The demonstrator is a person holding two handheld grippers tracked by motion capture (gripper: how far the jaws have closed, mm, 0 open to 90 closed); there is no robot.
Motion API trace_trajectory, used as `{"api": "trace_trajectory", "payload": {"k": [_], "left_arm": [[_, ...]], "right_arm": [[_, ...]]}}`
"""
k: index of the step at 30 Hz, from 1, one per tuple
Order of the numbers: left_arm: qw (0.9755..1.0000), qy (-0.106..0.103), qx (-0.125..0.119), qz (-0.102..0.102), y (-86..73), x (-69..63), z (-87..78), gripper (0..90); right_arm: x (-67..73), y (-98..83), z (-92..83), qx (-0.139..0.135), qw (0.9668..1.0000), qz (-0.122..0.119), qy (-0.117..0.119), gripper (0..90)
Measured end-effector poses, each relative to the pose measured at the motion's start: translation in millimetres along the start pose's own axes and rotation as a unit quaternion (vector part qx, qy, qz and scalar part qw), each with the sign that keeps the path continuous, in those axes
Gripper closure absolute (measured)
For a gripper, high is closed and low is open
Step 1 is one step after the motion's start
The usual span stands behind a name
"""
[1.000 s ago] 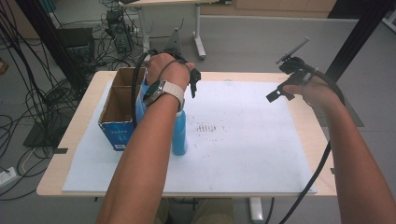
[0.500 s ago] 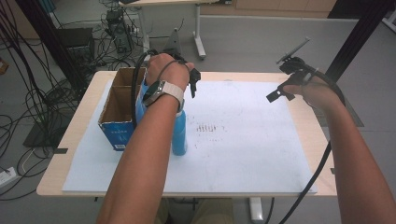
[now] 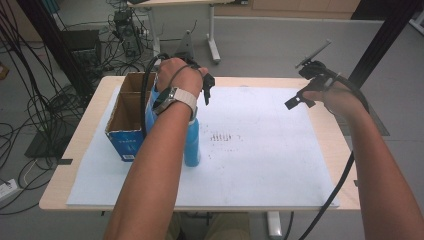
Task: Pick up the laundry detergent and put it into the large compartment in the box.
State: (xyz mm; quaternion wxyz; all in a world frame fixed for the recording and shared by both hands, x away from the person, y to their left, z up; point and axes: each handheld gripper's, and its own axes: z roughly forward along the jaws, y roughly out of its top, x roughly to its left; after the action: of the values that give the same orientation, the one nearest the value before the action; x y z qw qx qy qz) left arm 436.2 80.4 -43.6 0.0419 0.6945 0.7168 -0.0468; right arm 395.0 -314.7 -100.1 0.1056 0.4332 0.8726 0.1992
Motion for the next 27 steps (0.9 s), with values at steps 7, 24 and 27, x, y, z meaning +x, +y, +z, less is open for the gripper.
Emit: {"api": "trace_trajectory", "payload": {"k": [7, 24, 27], "left_arm": [[1.0000, -0.003, -0.002, -0.001, -0.4, 1.0, 0.1, 9.9], [1.0000, -0.005, -0.003, -0.003, -1.4, 2.1, 0.8, 9.9], [1.0000, -0.005, -0.004, -0.004, -1.5, 2.8, 0.7, 9.8]], "right_arm": [[-0.3, -0.6, 0.0, 0.001, 1.0000, 0.002, -0.001, 14.8], [-0.2, -0.5, 0.2, 0.000, 1.0000, 0.001, 0.000, 14.8], [-0.2, -0.6, 0.2, 0.000, 1.0000, 0.001, 0.001, 14.8]]}}
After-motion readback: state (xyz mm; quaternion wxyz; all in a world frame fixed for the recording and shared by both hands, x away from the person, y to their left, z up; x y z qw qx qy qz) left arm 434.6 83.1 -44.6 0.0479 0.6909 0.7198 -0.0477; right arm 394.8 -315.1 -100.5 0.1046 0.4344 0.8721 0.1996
